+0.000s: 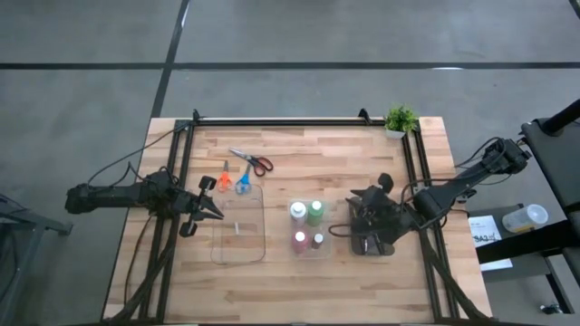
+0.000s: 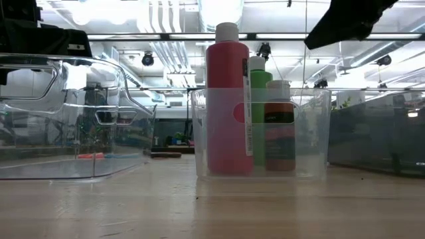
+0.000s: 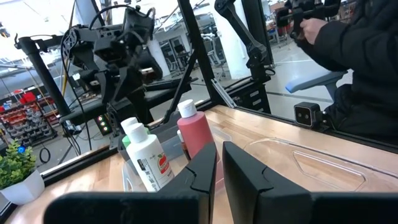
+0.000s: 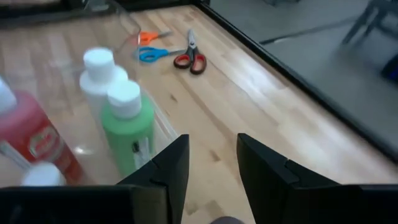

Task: Pick & Place Paint Supplies
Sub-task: Put the orange scissors into the transparent bin

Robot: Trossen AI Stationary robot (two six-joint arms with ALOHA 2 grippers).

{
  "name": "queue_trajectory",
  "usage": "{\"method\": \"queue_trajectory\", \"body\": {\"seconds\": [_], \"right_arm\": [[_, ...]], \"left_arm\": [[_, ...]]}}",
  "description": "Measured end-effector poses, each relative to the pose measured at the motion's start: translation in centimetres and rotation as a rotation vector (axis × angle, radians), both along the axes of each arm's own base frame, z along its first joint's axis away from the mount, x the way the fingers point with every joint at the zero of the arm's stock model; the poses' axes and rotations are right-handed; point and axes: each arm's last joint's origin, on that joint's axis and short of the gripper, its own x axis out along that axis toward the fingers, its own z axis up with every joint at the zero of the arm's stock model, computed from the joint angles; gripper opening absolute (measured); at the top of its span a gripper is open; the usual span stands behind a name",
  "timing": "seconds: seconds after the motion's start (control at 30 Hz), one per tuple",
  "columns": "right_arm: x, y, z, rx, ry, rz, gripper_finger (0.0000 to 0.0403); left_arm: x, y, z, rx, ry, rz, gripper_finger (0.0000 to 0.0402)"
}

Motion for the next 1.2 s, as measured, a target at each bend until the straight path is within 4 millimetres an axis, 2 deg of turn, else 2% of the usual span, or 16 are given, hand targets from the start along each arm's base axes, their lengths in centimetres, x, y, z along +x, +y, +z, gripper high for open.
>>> {"method": "queue_trajectory", "body": {"seconds": [0.2, 0.53, 0.8, 1.07, 1.2], "right_arm": [[-0.3, 0.0, -0.8, -0.137, 0.122, 0.09, 0.0131], [-1.0, -0.3, -1.6, -0.211, 0.188, 0.134, 0.0131], [-0.1, 0.3, -0.8, -0.227, 0.121, 0.209, 0.0131], [0.2, 0.5, -1.9, -0.289, 0.095, 0.276, 0.0131], [0.0, 0.2, -1.7, -0.287, 0.032, 0.29, 0.0131]], "left_arm": [[0.0, 0.0, 0.0, 0.0, 0.0, -0.001, 0.0035], [0.0, 0.0, 0.0, 0.0, 0.0, 0.0, 0.0035], [0.0, 0.0, 0.0, 0.0, 0.0, 0.0, 0.0035], [0.0, 0.0, 0.0, 0.0, 0.0, -0.001, 0.0035], [0.0, 0.0, 0.0, 0.0, 0.0, -0.001, 0.0035]]}}
